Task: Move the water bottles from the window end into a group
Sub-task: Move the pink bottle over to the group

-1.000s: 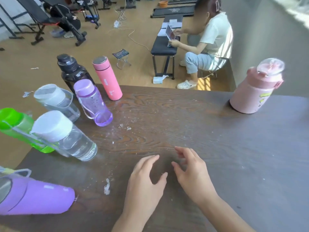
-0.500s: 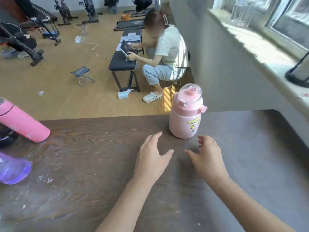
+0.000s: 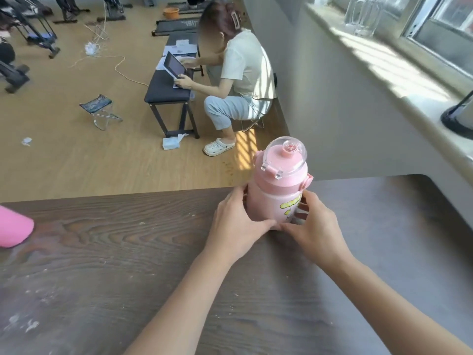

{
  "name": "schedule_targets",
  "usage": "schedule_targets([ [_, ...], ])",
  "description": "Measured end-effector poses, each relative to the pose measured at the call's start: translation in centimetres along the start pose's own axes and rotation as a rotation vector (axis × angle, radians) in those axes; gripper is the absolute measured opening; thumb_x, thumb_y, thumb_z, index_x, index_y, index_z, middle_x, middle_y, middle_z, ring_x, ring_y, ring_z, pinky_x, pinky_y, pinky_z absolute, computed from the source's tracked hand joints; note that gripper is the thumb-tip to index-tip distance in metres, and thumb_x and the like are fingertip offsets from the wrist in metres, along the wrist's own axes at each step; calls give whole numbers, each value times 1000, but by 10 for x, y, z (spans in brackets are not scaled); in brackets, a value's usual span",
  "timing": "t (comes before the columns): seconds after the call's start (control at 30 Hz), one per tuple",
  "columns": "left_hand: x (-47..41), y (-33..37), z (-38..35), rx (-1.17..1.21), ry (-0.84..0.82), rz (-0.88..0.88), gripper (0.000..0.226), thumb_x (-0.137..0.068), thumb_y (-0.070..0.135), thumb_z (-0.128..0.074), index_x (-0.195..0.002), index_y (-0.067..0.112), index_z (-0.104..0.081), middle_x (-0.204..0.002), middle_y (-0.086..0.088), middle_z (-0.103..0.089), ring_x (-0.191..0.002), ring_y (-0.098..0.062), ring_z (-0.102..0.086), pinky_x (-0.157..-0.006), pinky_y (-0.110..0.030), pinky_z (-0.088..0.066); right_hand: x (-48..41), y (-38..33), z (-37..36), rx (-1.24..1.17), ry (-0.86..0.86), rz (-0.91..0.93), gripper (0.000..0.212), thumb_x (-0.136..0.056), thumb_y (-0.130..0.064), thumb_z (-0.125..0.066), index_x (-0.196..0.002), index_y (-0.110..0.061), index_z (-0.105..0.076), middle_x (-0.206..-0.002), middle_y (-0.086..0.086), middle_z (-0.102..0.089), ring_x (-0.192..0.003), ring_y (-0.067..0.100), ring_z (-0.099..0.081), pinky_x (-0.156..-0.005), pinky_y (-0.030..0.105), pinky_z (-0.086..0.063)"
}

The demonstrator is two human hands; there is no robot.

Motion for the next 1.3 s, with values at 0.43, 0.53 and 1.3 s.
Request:
schedule_targets([
  [0.43,45,-99,187,-10,268,92,81,-58,37,-91,-134,35,-62,-119,18,-76,-113,-3,-72,-95,-36,-61,15,-113,-180,27,-229,214,64,-68,-31,-94,-121,-32,-58,-116,-18,-68,-104,-10,-59,-76,-6,-40],
  [0.53,64,-123,233,-13,344,139,86,-56,38,-89,-137,35,-61,-118,19,-76,-113,-1,-72,-96,-35,-61,23,-139,-230,40,-292,261,64,-69,-29,-93,-121,-31,-56,-116,-15,-65,-101,-6,-60,-78,0,-42],
  [1.3,93,-193,286,101,414,241,84,-56,28,-89,-136,29,-62,-105,26,-74,-103,4,-75,-93,-36,-64,39,-164,-314,125,-363,295,83,-66,-30,-94,-137,-13,-53,-123,-4,-64,-112,14,-60,-93,32,-50],
])
Point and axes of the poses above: each hand's wrist, its own x-axis away from the middle knuckle, its own z-axis out of the back of the hand, y = z × x, the point moved 5 cm from there along -x, towards the middle knuckle
